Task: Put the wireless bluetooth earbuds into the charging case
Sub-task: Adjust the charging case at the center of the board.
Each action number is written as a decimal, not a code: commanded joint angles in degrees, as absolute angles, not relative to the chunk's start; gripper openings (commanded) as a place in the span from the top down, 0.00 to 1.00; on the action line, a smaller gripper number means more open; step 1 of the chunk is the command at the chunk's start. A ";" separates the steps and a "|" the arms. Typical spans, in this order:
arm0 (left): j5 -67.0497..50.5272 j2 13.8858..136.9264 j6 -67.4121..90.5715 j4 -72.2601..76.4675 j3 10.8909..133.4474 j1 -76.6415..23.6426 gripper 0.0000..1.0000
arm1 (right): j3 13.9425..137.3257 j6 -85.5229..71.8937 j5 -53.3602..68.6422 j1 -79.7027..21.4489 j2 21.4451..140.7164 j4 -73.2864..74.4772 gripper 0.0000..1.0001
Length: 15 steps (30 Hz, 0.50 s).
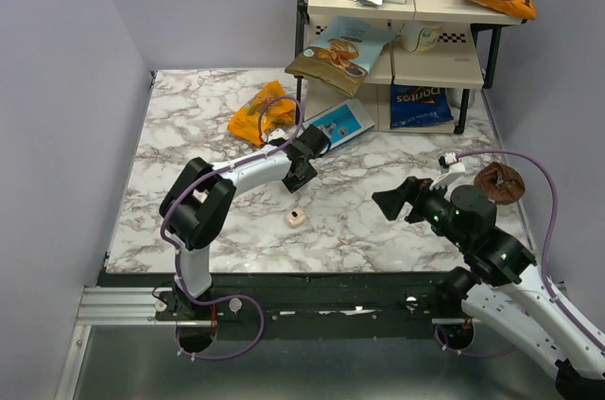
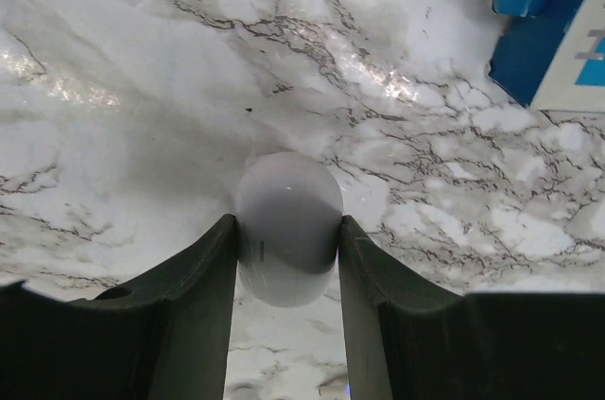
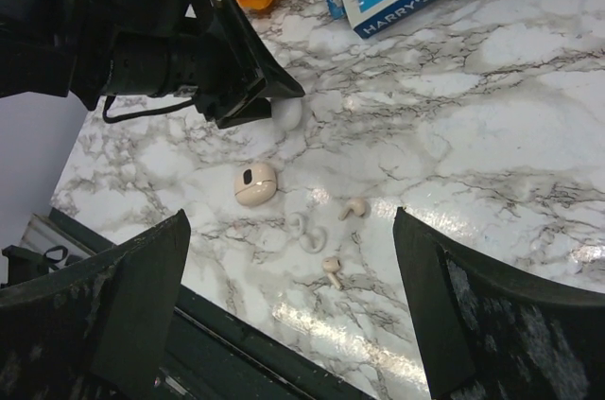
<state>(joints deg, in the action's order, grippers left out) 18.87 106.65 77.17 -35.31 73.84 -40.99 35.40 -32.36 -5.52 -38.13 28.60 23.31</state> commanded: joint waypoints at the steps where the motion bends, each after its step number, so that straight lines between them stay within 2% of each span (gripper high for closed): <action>1: 21.36 109.86 82.62 -38.93 76.72 -41.22 0.63 | 34.63 -32.34 -6.94 -37.97 28.83 23.91 0.03; 5: 20.83 110.39 81.30 -39.29 76.55 -41.22 0.47 | 34.45 -32.34 -6.77 -37.97 29.09 23.64 0.03; 6: 20.66 110.39 81.04 -39.20 76.55 -41.13 0.36 | 34.45 -32.43 -6.77 -37.97 29.00 23.56 0.03; 9: 21.00 109.95 79.63 -39.37 76.38 -41.13 0.15 | 34.37 -32.43 -6.68 -38.06 28.83 23.55 0.03; 10: 21.01 109.26 79.02 -39.46 76.38 -41.13 0.02 | 34.45 -32.34 -6.59 -37.97 28.83 23.55 0.03; 13: 21.97 106.80 77.09 -39.99 76.81 -41.13 0.01 | 34.45 -32.34 -6.77 -37.97 28.65 23.64 0.03; 15: 22.50 105.13 69.12 -40.25 77.95 -41.13 0.01 | 34.54 -32.17 -6.94 -37.97 28.22 23.82 0.03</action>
<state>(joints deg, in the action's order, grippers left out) 19.97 109.47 78.13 -38.09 75.94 -40.99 35.07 -32.34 -5.52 -38.13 28.91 23.29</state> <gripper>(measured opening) 0.987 0.972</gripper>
